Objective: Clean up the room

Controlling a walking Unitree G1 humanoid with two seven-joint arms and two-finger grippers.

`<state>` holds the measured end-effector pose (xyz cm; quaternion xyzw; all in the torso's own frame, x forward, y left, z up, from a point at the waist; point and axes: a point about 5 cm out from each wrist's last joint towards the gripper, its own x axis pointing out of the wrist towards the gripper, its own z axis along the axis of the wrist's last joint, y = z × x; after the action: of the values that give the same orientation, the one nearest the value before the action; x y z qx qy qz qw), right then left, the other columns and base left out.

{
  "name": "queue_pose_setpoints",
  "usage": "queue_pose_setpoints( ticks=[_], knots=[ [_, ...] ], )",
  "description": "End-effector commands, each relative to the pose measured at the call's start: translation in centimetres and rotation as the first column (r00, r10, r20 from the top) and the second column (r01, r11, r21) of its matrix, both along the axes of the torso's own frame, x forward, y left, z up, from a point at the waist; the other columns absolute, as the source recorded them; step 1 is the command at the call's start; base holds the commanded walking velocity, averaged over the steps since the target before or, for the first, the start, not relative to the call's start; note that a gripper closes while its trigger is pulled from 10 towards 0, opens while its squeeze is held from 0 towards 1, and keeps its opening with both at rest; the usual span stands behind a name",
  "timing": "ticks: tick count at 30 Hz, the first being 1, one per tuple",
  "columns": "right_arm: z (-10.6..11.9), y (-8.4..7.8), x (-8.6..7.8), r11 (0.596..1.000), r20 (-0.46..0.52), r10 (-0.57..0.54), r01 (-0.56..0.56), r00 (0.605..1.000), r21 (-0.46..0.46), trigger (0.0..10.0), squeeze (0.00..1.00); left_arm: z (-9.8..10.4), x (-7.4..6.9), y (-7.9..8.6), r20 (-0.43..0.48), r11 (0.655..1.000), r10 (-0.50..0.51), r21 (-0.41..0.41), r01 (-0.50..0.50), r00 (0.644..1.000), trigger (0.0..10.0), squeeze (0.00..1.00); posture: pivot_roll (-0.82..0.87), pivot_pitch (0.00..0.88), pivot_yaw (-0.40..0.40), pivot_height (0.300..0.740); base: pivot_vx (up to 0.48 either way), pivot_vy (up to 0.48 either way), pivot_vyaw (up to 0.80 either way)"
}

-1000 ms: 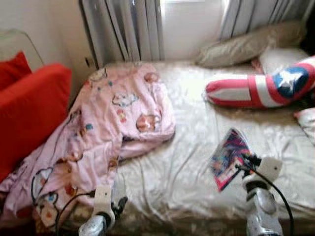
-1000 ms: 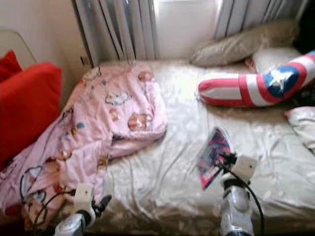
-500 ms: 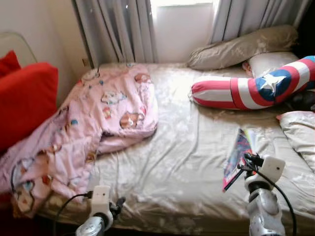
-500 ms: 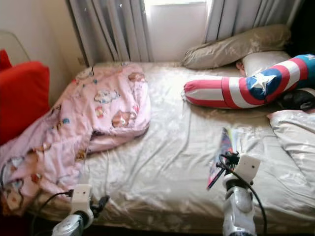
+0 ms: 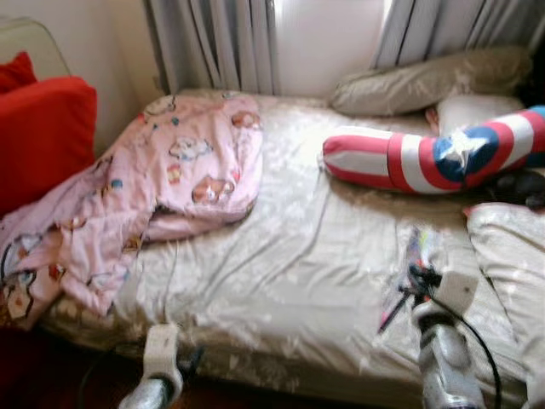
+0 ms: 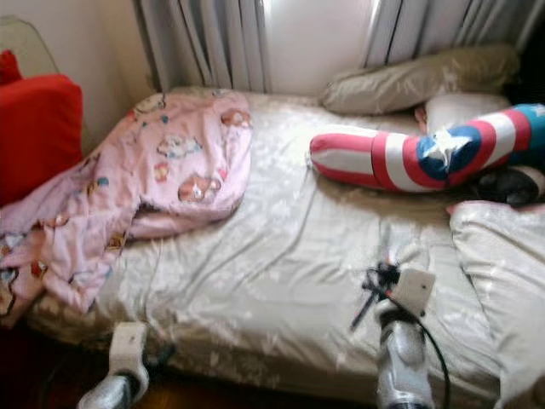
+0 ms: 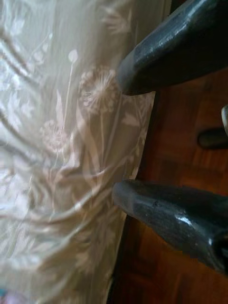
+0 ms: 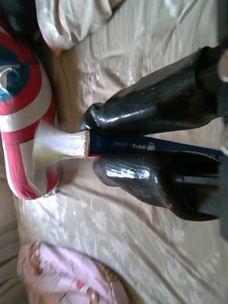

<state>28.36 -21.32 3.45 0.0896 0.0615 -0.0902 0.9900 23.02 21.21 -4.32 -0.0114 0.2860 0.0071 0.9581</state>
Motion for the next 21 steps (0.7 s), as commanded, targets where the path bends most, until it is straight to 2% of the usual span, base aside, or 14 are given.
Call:
queue_pose_setpoints(
  ticks=[1, 14, 21],
  knots=[
    [0.64, -0.96, 0.05, 0.999, 0.03, -0.031, 0.031, 0.999, -0.015, 10.0, 0.0, -0.08, 0.12, -0.74, 0.0, 1.0, -0.014, -0.011, 0.014, 1.0, 10.0, 0.0, 0.0, 0.0, 0.012, 0.74, 0.0, 0.0, 0.0],
    [0.49, -1.09, 0.22, 0.998, 0.009, -0.07, 0.07, 0.997, 0.007, 10.0, 0.0, -0.04, 0.11, -0.65, 0.004, 1.0, -0.013, -0.025, 0.013, 1.0, 10.0, 0.0, 0.01, 0.0, 0.011, 0.74, 0.0, 0.0, 0.0],
    [0.32, -0.92, 0.34, 0.997, -0.007, -0.081, 0.081, 0.997, 0.014, 10.0, 0.0, -0.16, 0.06, -1.04, -0.003, 0.999, -0.029, -0.024, 0.029, 1.0, 10.0, 0.0, 0.01, 0.0, 0.01, 0.74, 0.255, 0.0, -0.68]
  ],
)
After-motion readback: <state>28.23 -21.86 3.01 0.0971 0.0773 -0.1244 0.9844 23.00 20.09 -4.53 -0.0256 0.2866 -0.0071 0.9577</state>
